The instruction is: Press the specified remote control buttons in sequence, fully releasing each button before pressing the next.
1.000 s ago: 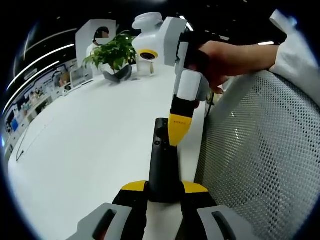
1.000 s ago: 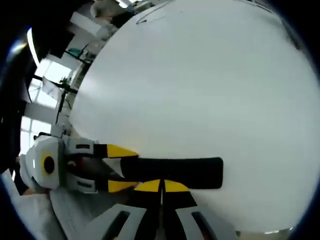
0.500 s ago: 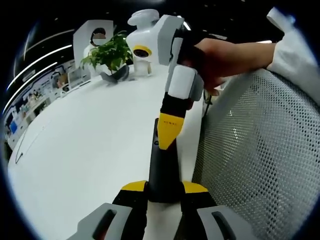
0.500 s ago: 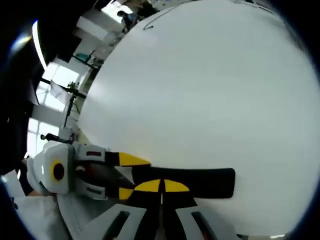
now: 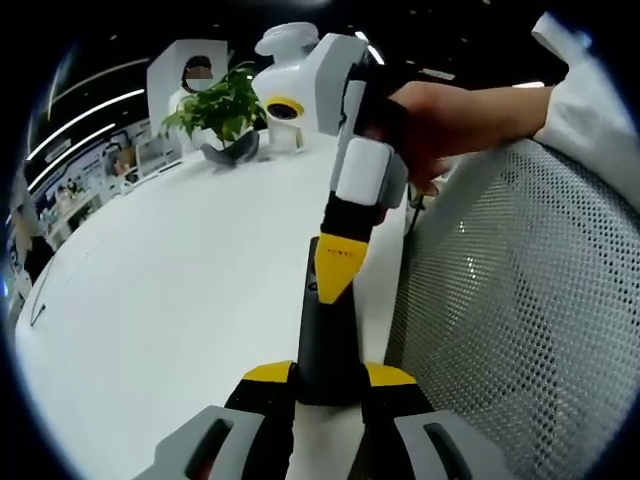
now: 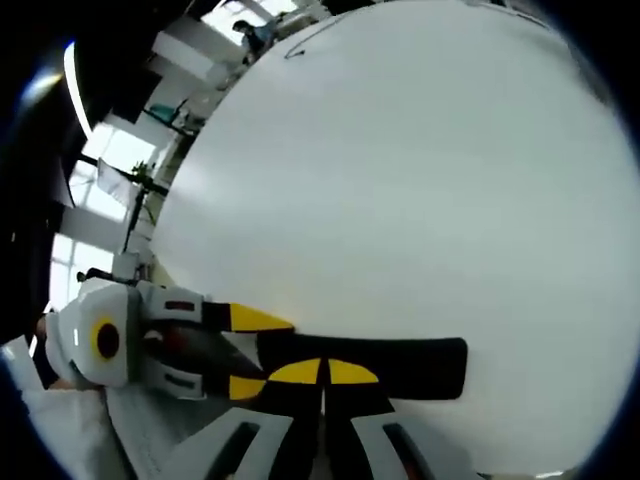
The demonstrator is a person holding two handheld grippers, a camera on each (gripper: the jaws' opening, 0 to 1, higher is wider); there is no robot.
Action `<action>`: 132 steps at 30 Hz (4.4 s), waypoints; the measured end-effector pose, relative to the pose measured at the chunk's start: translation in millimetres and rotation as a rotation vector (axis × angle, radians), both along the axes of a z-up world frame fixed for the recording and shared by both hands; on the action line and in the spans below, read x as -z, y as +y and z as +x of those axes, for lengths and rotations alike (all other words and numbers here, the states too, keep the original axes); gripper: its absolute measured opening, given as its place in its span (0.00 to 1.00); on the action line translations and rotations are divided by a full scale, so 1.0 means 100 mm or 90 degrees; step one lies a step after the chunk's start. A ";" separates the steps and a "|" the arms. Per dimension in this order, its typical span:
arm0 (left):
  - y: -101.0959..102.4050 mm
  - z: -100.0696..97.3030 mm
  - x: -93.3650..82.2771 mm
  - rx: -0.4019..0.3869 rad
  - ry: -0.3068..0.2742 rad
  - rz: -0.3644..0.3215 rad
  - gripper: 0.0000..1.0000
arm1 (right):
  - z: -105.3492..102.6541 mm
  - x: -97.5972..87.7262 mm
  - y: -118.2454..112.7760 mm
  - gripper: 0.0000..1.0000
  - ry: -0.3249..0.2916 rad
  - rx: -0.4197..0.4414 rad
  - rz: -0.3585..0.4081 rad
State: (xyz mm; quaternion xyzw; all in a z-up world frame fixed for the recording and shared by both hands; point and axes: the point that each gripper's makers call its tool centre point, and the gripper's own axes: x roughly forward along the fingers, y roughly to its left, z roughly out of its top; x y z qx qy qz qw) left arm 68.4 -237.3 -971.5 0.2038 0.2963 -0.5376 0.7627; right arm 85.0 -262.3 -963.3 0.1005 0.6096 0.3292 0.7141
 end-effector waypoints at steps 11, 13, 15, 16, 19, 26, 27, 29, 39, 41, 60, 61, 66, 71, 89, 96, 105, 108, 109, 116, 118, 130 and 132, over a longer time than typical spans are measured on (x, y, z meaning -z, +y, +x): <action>0.00 0.00 0.00 -0.005 0.007 -0.004 0.24 | 0.00 0.00 0.00 0.00 -0.025 -0.013 -0.014; 0.00 0.01 0.00 -0.004 0.006 -0.003 0.24 | 0.00 0.00 -0.01 0.00 -0.022 -0.010 -0.012; 0.00 0.00 0.00 -0.004 0.006 -0.003 0.24 | 0.01 0.00 -0.02 0.00 -0.014 -0.003 -0.007; 0.00 0.00 0.00 -0.004 0.006 -0.003 0.24 | 0.01 0.00 -0.02 0.00 -0.012 -0.002 -0.006; 0.00 0.00 0.00 -0.001 0.002 -0.001 0.24 | 0.01 0.00 -0.02 0.00 -0.005 -0.009 -0.003; 0.00 0.00 0.00 0.000 0.001 -0.001 0.24 | 0.00 -0.02 0.02 0.00 -0.023 -0.034 -0.010; 0.00 0.00 0.00 0.000 0.001 0.000 0.24 | -0.01 -0.02 0.03 0.00 -0.025 -0.035 -0.007; 0.00 0.00 0.00 0.001 0.000 0.000 0.24 | -0.04 -0.02 0.07 0.00 -0.015 -0.043 0.006; 0.00 0.00 0.00 0.001 0.000 0.000 0.24 | -0.05 -0.01 0.08 0.00 -0.023 -0.056 -0.004; 0.00 0.00 0.00 0.001 0.001 0.000 0.24 | -0.04 0.00 0.08 0.00 -0.031 -0.060 -0.010; 0.00 0.02 0.00 -0.007 0.001 -0.002 0.25 | -0.01 0.01 0.08 0.00 -0.008 -0.014 0.010; -0.01 0.02 0.00 -0.010 0.002 -0.001 0.25 | -0.01 0.00 0.09 0.00 -0.008 -0.019 0.007; -0.04 0.03 -0.01 -0.015 -0.002 -0.002 0.25 | 0.00 -0.03 0.05 0.00 -0.026 -0.030 -0.013; -0.03 0.03 -0.01 -0.017 -0.002 -0.003 0.25 | 0.18 -0.23 0.03 0.00 -0.087 0.019 0.032; -0.03 0.02 -0.01 -0.017 -0.005 -0.003 0.25 | 0.59 -0.85 -0.31 0.00 -0.357 0.135 0.021; -0.03 0.02 0.00 -0.023 -0.006 -0.004 0.25 | 0.63 -1.06 -0.43 0.00 -0.451 0.145 -0.015; -0.03 0.03 0.00 -0.024 -0.010 0.000 0.25 | 0.46 -1.19 -0.46 0.00 -0.482 0.132 -0.030; -0.03 0.03 0.00 -0.025 -0.007 -0.001 0.25 | 0.38 -1.19 -0.48 0.05 -0.487 0.128 -0.031; -0.03 0.03 0.00 -0.026 -0.007 -0.001 0.25 | 0.37 -1.19 -0.49 0.06 -0.489 0.129 -0.032; -0.03 0.03 0.00 -0.023 -0.006 -0.001 0.25 | 0.37 -1.30 -0.58 0.24 -0.545 0.180 0.011; -0.03 0.03 0.00 -0.022 -0.006 -0.001 0.25 | 0.40 -1.30 -0.61 0.33 -0.548 0.189 0.011; -0.04 0.04 0.00 -0.012 -0.003 0.004 0.25 | 0.54 -1.31 -0.78 0.78 -0.634 0.203 -0.083; -0.04 0.04 0.00 -0.010 -0.002 0.004 0.25 | 0.55 -1.32 -0.82 0.80 -0.645 0.209 -0.098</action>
